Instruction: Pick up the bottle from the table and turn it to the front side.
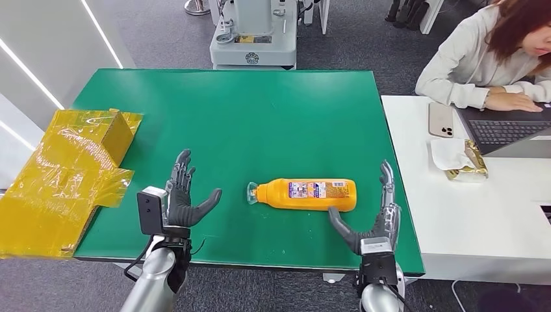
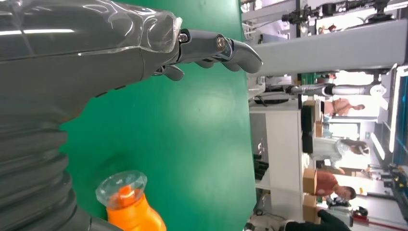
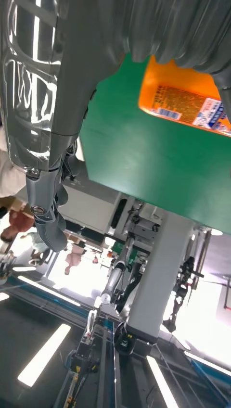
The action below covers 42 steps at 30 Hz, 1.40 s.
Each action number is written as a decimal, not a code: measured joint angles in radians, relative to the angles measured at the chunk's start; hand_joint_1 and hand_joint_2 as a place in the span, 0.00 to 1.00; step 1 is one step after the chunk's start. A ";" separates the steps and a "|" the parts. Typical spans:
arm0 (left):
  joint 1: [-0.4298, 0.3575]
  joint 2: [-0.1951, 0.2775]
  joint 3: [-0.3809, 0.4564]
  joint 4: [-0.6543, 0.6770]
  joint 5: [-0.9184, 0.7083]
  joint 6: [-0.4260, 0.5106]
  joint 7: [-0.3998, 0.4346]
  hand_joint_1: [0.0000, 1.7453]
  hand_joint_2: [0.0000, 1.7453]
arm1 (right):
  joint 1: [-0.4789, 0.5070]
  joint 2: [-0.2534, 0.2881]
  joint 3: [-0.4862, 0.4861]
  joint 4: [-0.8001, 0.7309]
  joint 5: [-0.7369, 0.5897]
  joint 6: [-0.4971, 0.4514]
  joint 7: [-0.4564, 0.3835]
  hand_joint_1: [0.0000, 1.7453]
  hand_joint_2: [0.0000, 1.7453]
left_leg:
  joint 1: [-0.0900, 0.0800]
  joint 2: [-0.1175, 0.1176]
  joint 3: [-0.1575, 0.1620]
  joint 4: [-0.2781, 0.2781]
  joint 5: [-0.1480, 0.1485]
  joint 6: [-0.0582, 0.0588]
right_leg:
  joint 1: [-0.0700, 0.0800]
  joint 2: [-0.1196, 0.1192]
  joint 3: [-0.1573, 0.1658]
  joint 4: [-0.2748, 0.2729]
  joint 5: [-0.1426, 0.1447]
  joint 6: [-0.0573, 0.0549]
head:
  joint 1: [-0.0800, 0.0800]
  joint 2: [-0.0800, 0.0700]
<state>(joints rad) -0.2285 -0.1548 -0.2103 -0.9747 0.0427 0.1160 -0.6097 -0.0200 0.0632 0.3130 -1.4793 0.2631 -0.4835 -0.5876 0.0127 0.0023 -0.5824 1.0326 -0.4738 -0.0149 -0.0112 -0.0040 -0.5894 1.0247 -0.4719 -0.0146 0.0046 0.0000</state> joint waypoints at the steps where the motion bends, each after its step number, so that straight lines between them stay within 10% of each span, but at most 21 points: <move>1: 0.000 -0.003 0.000 0.000 -0.003 -0.002 0.000 0.00 1.00 | -0.008 -0.002 -0.001 0.004 0.016 -0.005 0.007 0.00 1.00 | 0.000 0.000 0.000 0.000 0.000 0.000 | 0.000 0.000 0.000 0.000 0.000 0.000 | 0.000 0.000; 20: -0.040 -0.029 -0.007 0.033 -0.002 -0.034 -0.008 0.00 1.00 | -0.203 -0.103 0.025 0.189 0.294 -0.050 0.193 0.00 1.00 | 0.000 0.000 0.000 0.001 0.000 0.000 | 0.000 0.000 0.000 0.000 0.001 0.001 | 0.000 0.000; 26: -0.045 -0.029 -0.007 0.038 0.000 -0.045 -0.009 0.00 1.00 | -0.319 -0.133 0.074 0.291 0.371 0.130 0.346 0.00 1.00 | 0.000 0.001 0.000 0.001 0.000 0.000 | 0.000 0.001 -0.001 0.000 0.001 0.001 | 0.000 0.000; 42: -0.076 -0.029 -0.009 0.079 -0.003 -0.068 -0.015 0.00 1.00 | -0.722 -0.136 0.264 0.740 0.341 0.546 0.417 0.00 1.00 | 0.000 0.000 -0.001 0.001 0.002 0.000 | 0.000 0.001 -0.001 0.000 0.002 0.001 | 0.000 0.000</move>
<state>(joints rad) -0.3044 -0.1839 -0.2190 -0.8953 0.0399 0.0478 -0.6248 -0.7417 -0.0726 0.5772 -0.7392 0.6040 0.0628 -0.1706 0.0128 0.0023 -0.5834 1.0336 -0.4719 -0.0145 -0.0115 -0.0033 -0.5904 1.0251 -0.4694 -0.0137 0.0047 0.0000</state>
